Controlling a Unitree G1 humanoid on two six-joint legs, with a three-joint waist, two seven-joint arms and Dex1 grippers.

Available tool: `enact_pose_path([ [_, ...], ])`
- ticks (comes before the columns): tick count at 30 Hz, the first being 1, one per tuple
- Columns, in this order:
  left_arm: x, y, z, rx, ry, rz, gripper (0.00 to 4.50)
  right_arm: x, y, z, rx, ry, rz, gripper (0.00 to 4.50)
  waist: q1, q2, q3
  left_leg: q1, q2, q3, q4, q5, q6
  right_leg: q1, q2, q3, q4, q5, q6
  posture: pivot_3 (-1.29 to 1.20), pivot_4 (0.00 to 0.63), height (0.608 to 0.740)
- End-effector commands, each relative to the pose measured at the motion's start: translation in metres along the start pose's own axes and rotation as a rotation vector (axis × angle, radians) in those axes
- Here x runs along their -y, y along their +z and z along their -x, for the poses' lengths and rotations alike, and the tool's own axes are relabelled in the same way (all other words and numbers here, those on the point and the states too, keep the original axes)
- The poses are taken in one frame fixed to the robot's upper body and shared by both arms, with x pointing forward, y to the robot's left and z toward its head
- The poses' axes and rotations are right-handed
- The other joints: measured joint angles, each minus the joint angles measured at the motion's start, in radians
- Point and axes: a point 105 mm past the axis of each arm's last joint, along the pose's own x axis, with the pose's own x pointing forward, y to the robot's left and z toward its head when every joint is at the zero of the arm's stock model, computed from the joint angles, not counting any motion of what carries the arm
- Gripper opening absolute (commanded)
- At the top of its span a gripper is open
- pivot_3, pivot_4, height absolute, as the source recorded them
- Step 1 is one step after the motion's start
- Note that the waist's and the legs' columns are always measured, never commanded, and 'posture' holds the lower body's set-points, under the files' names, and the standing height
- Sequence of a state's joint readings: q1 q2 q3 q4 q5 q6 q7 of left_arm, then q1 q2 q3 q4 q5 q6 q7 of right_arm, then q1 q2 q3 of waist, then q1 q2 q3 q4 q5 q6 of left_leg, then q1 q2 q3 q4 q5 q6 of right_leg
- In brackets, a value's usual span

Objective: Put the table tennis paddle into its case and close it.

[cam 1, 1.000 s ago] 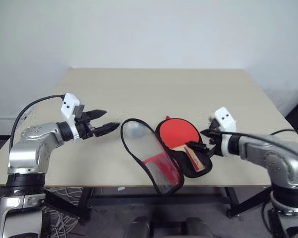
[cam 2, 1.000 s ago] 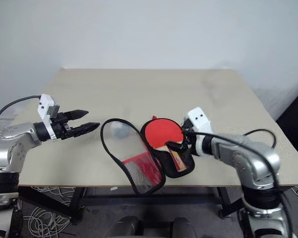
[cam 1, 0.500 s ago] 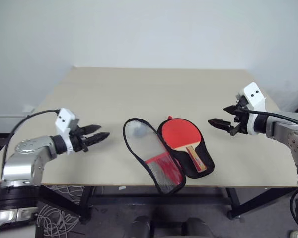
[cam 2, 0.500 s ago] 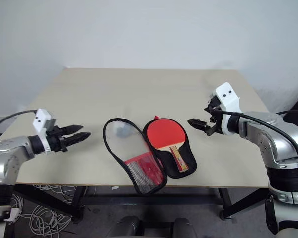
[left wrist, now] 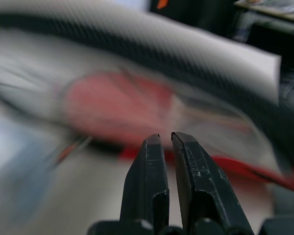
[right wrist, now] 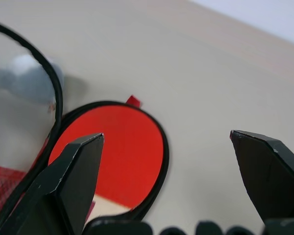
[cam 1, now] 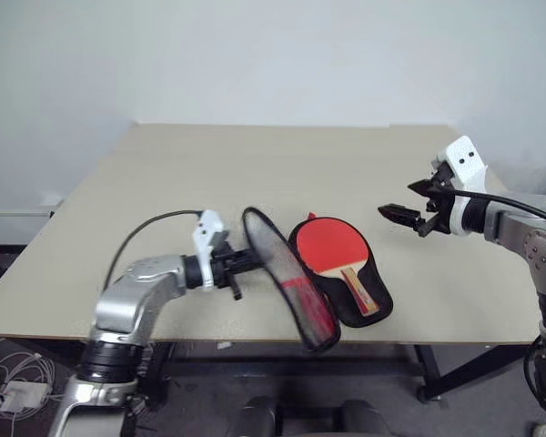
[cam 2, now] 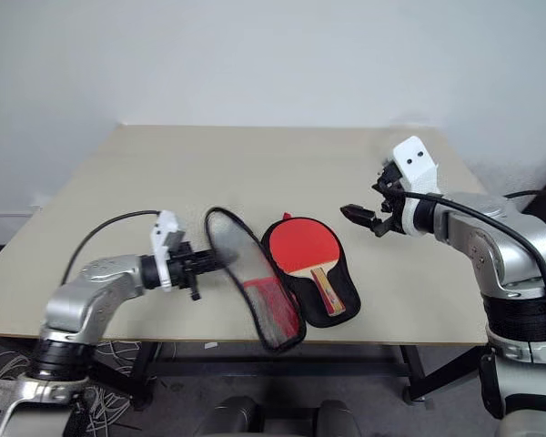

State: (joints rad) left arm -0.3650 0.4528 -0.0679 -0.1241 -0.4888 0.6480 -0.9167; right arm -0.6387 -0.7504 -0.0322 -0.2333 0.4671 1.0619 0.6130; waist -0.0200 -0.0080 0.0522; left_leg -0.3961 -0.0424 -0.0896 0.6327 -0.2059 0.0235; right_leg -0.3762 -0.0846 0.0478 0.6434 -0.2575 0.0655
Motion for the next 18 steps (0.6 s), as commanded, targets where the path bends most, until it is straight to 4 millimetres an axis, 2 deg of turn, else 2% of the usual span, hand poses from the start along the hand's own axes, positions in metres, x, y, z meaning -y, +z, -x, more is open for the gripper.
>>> enact_pose_path([
  [1, 0.014, 0.015, -0.032, 0.042, -0.040, -0.048, 0.31, 0.011, 0.019, 0.006, 0.068, -0.056, 0.026, 4.50, 0.000, 0.000, 0.000, 0.000, 0.000, 0.000, 0.000, 0.000, 0.000, 0.000, 0.000, 0.000, 0.000, 0.000, 0.000, 0.00, 0.000, 0.734],
  [4, 0.011, 0.011, -0.060, 0.027, 0.005, -0.037, 0.31, 0.015, 0.020, 0.006, 0.075, -0.078, 0.022, 4.50, 0.000, 0.000, 0.000, 0.000, -0.002, 0.001, 0.001, 0.000, 0.000, 0.001, 0.000, -0.001, 0.000, 0.000, 0.000, 0.00, 0.000, 0.734],
  [7, 0.017, 0.003, -0.069, 0.003, -0.008, -0.053, 0.31, 0.020, 0.021, 0.007, 0.079, -0.099, 0.015, 4.50, -0.003, 0.000, 0.000, 0.000, -0.002, 0.002, 0.001, 0.000, 0.000, 0.001, 0.001, -0.001, 0.000, 0.000, 0.000, 0.00, 0.000, 0.734],
  [14, 0.024, -0.011, -0.053, -0.042, -0.054, -0.002, 0.31, 0.017, 0.017, 0.008, 0.077, -0.101, 0.006, 4.50, -0.001, 0.001, 0.000, 0.000, -0.001, 0.002, 0.001, 0.000, 0.000, 0.001, 0.002, -0.001, 0.000, 0.000, 0.000, 0.00, 0.000, 0.734],
  [17, 0.034, -0.016, -0.041, -0.062, -0.099, 0.050, 0.31, 0.014, 0.015, 0.006, 0.077, -0.095, -0.003, 4.50, -0.001, 0.001, 0.000, 0.000, -0.001, 0.001, 0.001, 0.000, 0.000, 0.001, 0.001, -0.001, 0.000, 0.000, 0.000, 0.00, 0.000, 0.734],
  [18, 0.040, -0.020, -0.037, -0.076, -0.123, 0.078, 0.46, 0.013, 0.014, 0.005, 0.076, -0.092, -0.006, 4.50, -0.001, 0.001, 0.000, 0.000, -0.001, 0.000, 0.001, 0.000, 0.000, 0.001, 0.001, -0.001, 0.000, 0.000, 0.000, 0.00, 0.000, 0.734],
])
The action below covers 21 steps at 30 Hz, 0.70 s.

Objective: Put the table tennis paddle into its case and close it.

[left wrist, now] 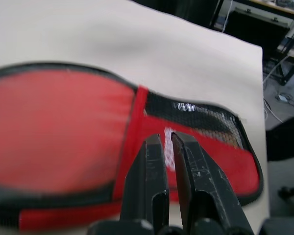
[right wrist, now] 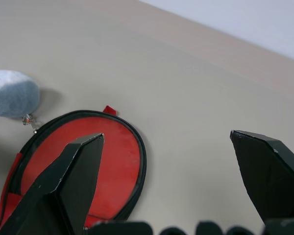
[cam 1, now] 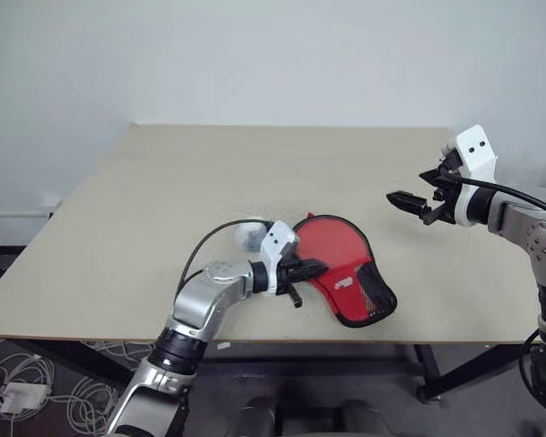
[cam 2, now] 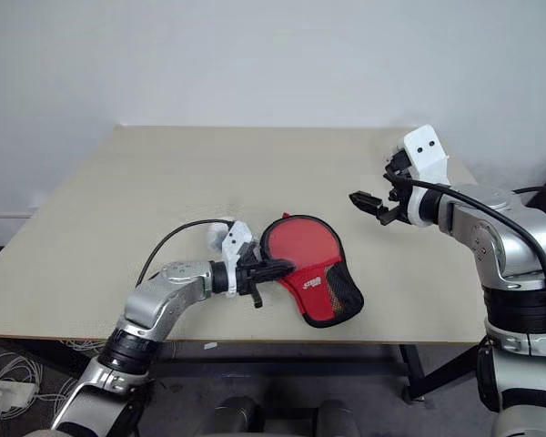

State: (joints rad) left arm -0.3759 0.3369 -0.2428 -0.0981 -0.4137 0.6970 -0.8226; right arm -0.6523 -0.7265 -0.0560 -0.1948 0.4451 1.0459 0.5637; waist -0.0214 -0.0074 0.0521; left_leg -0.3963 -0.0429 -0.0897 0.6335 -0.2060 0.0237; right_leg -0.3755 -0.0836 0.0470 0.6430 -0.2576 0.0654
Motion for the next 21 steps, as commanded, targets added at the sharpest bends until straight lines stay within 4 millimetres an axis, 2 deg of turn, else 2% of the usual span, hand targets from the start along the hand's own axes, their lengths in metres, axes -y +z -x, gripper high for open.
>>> enact_pose_path([
  [1, 0.020, 0.005, 0.011, 0.017, -0.088, 0.036, 0.67, -0.001, 0.011, 0.005, 0.052, -0.014, 0.016, 4.50, 0.000, 0.000, 0.000, 0.000, 0.000, -0.001, 0.000, 0.000, 0.000, 0.000, 0.000, 0.000, 0.000, 0.000, 0.000, 0.00, 0.000, 0.734],
  [2, 0.024, 0.002, 0.013, 0.006, -0.099, 0.051, 0.90, -0.001, 0.011, 0.005, 0.053, -0.013, 0.014, 4.50, 0.000, 0.000, 0.000, 0.000, 0.000, -0.001, 0.000, 0.000, 0.000, 0.000, 0.000, 0.000, 0.000, 0.000, 0.000, 0.00, 0.000, 0.734],
  [6, 0.037, -0.009, 0.016, -0.048, -0.146, 0.102, 2.31, -0.006, 0.011, 0.002, 0.058, -0.002, 0.005, 4.50, 0.000, 0.000, 0.000, 0.000, 0.000, -0.001, 0.000, 0.000, 0.000, 0.001, 0.000, 0.000, 0.000, 0.000, 0.000, 0.00, 0.000, 0.734],
  [11, 0.038, -0.013, 0.017, -0.050, -0.144, 0.173, 4.06, -0.013, 0.011, -0.002, 0.066, 0.018, -0.006, 4.50, 0.000, 0.000, 0.000, 0.000, 0.000, -0.001, 0.000, 0.000, 0.000, 0.001, 0.000, 0.000, 0.000, 0.000, 0.000, 0.00, 0.000, 0.734],
  [14, 0.040, -0.020, 0.016, -0.091, -0.159, 0.243, 4.06, -0.016, 0.011, -0.002, 0.070, 0.023, -0.012, 4.50, 0.000, 0.000, 0.000, 0.001, 0.000, -0.001, 0.000, 0.000, 0.000, 0.001, 0.000, 0.000, 0.000, 0.000, 0.000, 0.00, 0.000, 0.734],
  [17, 0.032, -0.029, 0.011, -0.118, -0.108, 0.339, 4.06, -0.018, 0.011, -0.003, 0.072, 0.026, -0.015, 4.50, 0.000, 0.000, 0.000, 0.001, -0.001, -0.002, 0.000, 0.000, 0.000, 0.001, 0.000, 0.000, 0.000, 0.000, 0.000, 0.00, 0.000, 0.734],
  [21, 0.031, -0.030, -0.001, -0.093, -0.127, 0.518, 4.06, -0.021, 0.011, -0.004, 0.074, 0.032, -0.022, 4.50, 0.000, 0.000, 0.000, 0.001, -0.001, -0.002, 0.001, 0.000, 0.000, 0.001, 0.000, -0.001, 0.000, 0.000, 0.000, 0.00, 0.000, 0.734],
])
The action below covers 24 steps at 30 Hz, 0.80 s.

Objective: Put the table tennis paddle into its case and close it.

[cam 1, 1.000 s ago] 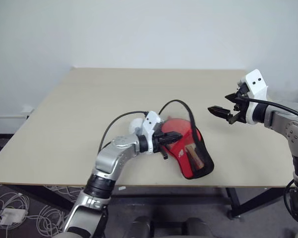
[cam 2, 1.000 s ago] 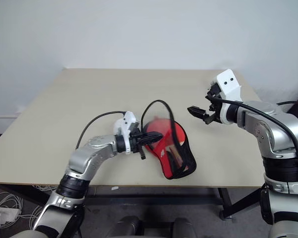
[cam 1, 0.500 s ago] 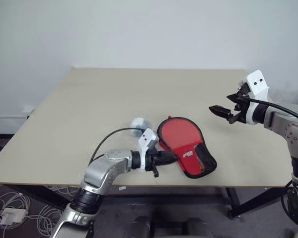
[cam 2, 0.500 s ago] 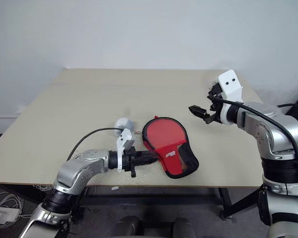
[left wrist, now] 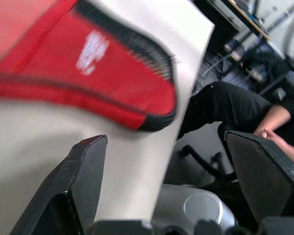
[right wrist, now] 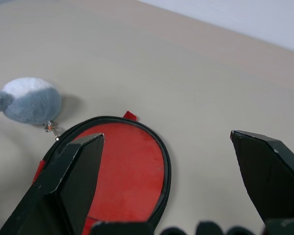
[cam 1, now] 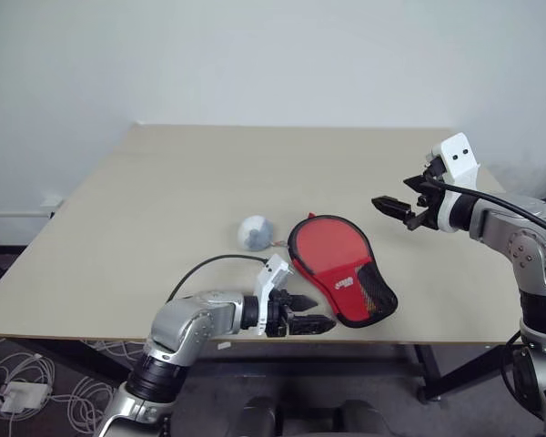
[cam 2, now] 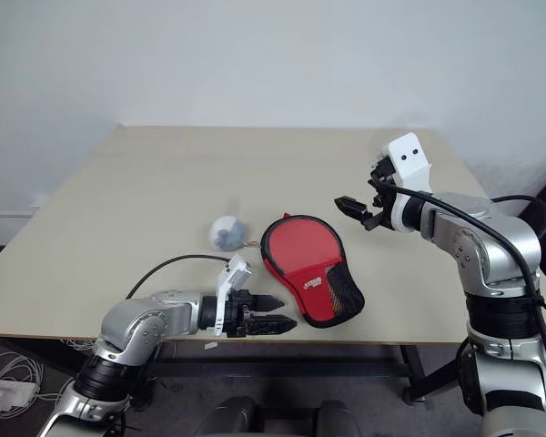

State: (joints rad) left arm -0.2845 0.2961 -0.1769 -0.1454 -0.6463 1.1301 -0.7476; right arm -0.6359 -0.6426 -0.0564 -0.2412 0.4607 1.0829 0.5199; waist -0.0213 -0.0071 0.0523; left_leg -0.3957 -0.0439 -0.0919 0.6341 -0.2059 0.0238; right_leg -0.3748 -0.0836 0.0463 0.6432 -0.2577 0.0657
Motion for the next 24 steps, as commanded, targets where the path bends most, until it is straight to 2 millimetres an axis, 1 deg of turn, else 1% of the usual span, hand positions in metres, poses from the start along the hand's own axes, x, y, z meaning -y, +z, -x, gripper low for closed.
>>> enact_pose_path([
  [1, 0.005, 0.013, -0.006, 0.040, -0.037, 0.072, 4.06, -0.003, 0.014, 0.005, 0.058, -0.006, 0.023, 4.50, 0.000, 0.000, 0.000, 0.000, 0.000, 0.000, 0.000, 0.000, 0.000, 0.000, 0.000, 0.000, 0.000, 0.000, 0.000, 0.00, 0.000, 0.734],
  [6, -0.002, 0.013, -0.017, 0.049, -0.015, 0.145, 4.06, -0.008, 0.015, 0.004, 0.064, 0.002, 0.016, 4.50, 0.000, 0.000, 0.000, 0.000, -0.001, 0.000, 0.000, 0.000, 0.000, 0.000, 0.000, 0.000, 0.000, 0.000, 0.000, 0.00, 0.000, 0.734],
  [18, -0.010, 0.014, -0.026, 0.038, 0.047, 0.227, 4.06, -0.012, 0.015, 0.003, 0.072, -0.003, 0.000, 4.50, 0.001, 0.000, 0.000, 0.000, -0.001, 0.000, 0.001, 0.000, 0.000, 0.001, -0.001, 0.000, 0.000, 0.000, 0.000, 0.00, 0.000, 0.734],
  [24, -0.015, 0.011, -0.031, 0.008, 0.083, 0.289, 4.06, -0.016, 0.014, 0.001, 0.075, 0.006, -0.007, 4.50, 0.001, 0.000, -0.001, 0.001, -0.001, 0.000, 0.001, 0.000, 0.000, 0.001, -0.001, -0.001, 0.000, 0.000, 0.000, 0.00, 0.000, 0.734],
])
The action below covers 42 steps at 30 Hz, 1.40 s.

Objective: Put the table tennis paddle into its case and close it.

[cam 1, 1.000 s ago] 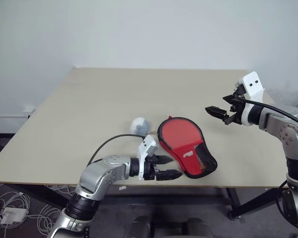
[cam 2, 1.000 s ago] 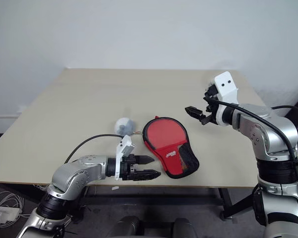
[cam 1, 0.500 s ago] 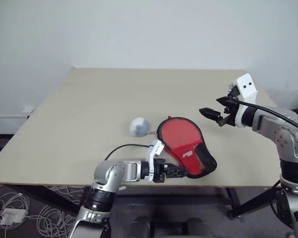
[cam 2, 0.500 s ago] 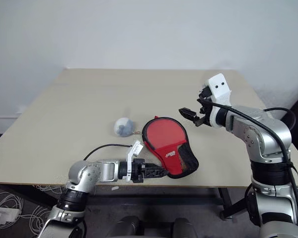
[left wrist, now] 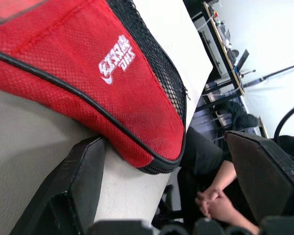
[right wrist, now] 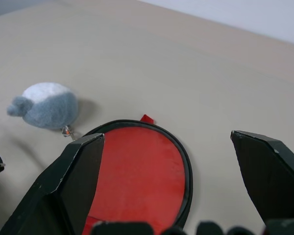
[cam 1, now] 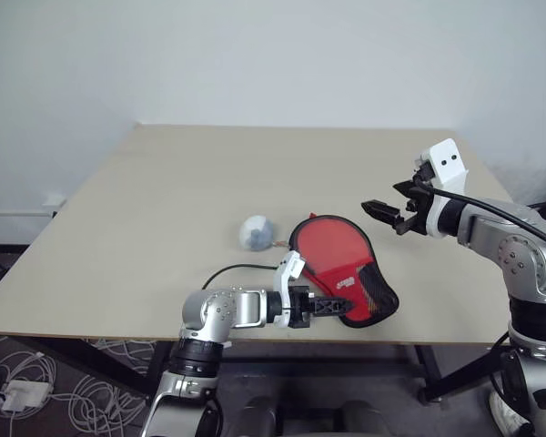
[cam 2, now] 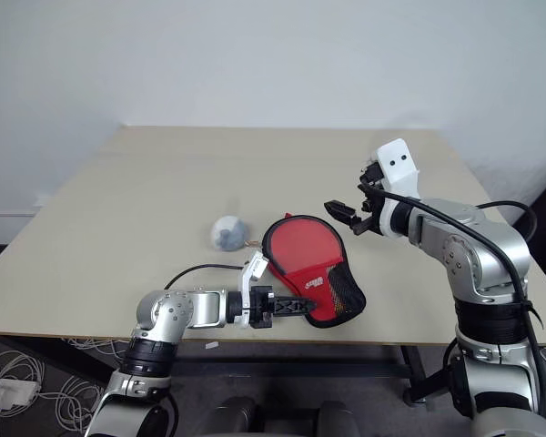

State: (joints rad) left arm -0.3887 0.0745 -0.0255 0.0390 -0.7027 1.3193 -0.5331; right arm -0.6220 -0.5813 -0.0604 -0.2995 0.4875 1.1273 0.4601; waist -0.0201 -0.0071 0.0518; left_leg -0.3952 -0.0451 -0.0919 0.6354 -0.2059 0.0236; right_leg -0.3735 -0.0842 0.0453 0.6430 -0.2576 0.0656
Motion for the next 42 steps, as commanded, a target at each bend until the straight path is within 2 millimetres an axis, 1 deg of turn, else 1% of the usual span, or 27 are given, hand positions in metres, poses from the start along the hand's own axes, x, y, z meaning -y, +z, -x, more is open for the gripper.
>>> enact_pose_path([
  [1, -0.009, 0.000, -0.003, -0.014, 0.066, 0.029, 4.06, -0.001, 0.015, 0.005, 0.059, -0.009, 0.023, 4.50, 0.001, 0.000, 0.000, 0.000, 0.000, 0.000, 0.000, 0.000, 0.000, 0.000, 0.000, 0.000, 0.000, 0.000, 0.000, 0.00, 0.000, 0.734],
  [5, -0.008, 0.003, -0.006, -0.006, 0.065, 0.054, 4.06, -0.005, 0.014, 0.004, 0.059, 0.000, 0.019, 4.50, 0.001, 0.000, 0.000, 0.000, 0.000, 0.000, 0.001, 0.000, 0.000, 0.000, 0.000, -0.002, 0.000, 0.000, 0.000, 0.00, 0.000, 0.734],
  [9, -0.013, 0.002, -0.006, -0.012, 0.099, 0.082, 4.06, -0.006, 0.015, 0.002, 0.060, 0.005, 0.018, 4.50, 0.001, 0.000, 0.000, 0.000, 0.000, 0.000, 0.001, 0.000, 0.000, 0.000, 0.000, -0.002, 0.000, 0.000, 0.000, 0.00, 0.000, 0.734],
  [12, -0.019, -0.001, -0.005, -0.024, 0.136, 0.103, 4.06, -0.007, 0.015, 0.002, 0.060, 0.008, 0.018, 4.50, 0.002, 0.000, 0.000, 0.000, 0.000, 0.000, 0.002, 0.000, 0.000, 0.000, 0.000, -0.002, 0.000, 0.000, 0.000, 0.00, 0.000, 0.734],
  [18, -0.025, -0.008, -0.002, -0.076, 0.185, 0.122, 4.06, -0.009, 0.015, 0.001, 0.060, 0.014, 0.018, 4.50, 0.000, 0.000, -0.001, 0.001, 0.000, 0.000, 0.002, 0.000, 0.000, 0.001, 0.000, -0.002, 0.000, 0.000, 0.000, 0.00, 0.000, 0.734],
  [21, -0.029, -0.014, 0.002, -0.111, 0.213, 0.123, 3.53, -0.011, 0.015, 0.000, 0.062, 0.021, 0.016, 4.50, -0.001, 0.000, -0.001, 0.001, 0.000, -0.001, 0.001, 0.000, 0.000, 0.000, 0.000, -0.002, 0.000, 0.000, 0.000, 0.00, 0.000, 0.734],
  [26, -0.037, -0.022, 0.011, -0.145, 0.249, 0.153, 1.79, -0.013, 0.015, 0.000, 0.063, 0.028, 0.014, 4.50, -0.003, 0.000, -0.001, 0.001, 0.001, -0.001, -0.002, 0.000, -0.001, -0.001, 0.001, 0.000, 0.000, 0.000, 0.000, 0.00, 0.000, 0.734],
  [30, -0.043, -0.027, 0.018, -0.157, 0.268, 0.183, 0.28, -0.015, 0.015, -0.001, 0.063, 0.034, 0.012, 4.50, -0.002, 0.000, -0.001, 0.001, 0.001, -0.001, -0.004, 0.000, -0.001, -0.001, 0.002, 0.000, 0.000, 0.000, 0.000, 0.00, 0.000, 0.734],
  [31, -0.045, -0.028, 0.020, -0.161, 0.280, 0.183, 0.04, -0.016, 0.015, -0.001, 0.063, 0.035, 0.012, 4.50, -0.002, 0.000, -0.001, 0.001, 0.001, -0.001, -0.004, 0.000, -0.001, -0.001, 0.002, 0.000, 0.000, 0.000, 0.000, 0.00, 0.000, 0.734],
  [38, -0.047, -0.028, 0.025, -0.166, 0.289, 0.173, 0.02, -0.020, 0.015, -0.004, 0.067, 0.050, 0.010, 4.50, -0.006, 0.001, -0.002, 0.002, 0.002, -0.001, -0.004, 0.000, -0.001, -0.001, 0.002, 0.001, -0.001, 0.000, -0.001, 0.00, 0.000, 0.734],
  [42, -0.034, -0.030, 0.026, -0.184, 0.237, 0.135, 0.02, -0.023, 0.015, -0.005, 0.069, 0.059, 0.011, 4.50, -0.007, 0.001, -0.002, 0.002, 0.002, -0.001, -0.005, 0.000, -0.001, -0.001, 0.002, 0.001, -0.001, 0.000, -0.001, 0.00, 0.000, 0.734],
])
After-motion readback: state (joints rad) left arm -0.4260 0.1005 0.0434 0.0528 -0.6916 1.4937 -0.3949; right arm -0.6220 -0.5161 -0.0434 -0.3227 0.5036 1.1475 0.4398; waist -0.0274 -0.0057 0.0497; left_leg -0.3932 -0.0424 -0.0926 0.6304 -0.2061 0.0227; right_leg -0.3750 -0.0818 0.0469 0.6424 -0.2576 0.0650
